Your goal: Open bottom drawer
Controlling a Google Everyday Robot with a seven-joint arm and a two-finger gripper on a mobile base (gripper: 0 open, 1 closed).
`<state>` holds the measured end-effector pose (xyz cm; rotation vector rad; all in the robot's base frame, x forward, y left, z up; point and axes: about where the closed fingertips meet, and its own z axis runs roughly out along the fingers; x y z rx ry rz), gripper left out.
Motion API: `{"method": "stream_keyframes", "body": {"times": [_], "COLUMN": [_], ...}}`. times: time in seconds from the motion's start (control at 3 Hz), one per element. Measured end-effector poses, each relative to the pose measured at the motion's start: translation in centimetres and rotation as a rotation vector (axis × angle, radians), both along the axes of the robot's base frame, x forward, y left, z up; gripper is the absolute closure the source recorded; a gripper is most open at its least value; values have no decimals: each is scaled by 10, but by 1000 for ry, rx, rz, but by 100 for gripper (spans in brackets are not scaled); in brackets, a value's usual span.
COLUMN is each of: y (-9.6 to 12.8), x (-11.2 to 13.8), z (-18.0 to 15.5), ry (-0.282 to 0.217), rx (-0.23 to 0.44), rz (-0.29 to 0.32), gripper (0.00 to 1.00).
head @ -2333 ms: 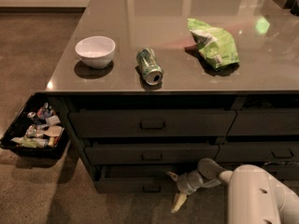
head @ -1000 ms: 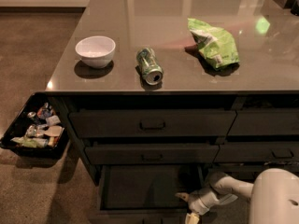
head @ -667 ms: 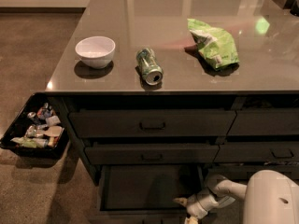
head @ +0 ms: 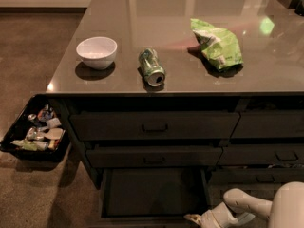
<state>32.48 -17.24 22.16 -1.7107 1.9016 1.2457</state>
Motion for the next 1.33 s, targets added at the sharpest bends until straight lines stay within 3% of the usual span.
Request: {"method": "stream_keyframes", "body": {"times": [0.33,0.67,1.33], "y": [-15,-15,5], "x": [-31,-32,8], "z": [36,37,6], "ry": [12,13,-38], "rx": [-41,-41,-28], "rz": [12,14,60], "gripper": [0,0,0]}}
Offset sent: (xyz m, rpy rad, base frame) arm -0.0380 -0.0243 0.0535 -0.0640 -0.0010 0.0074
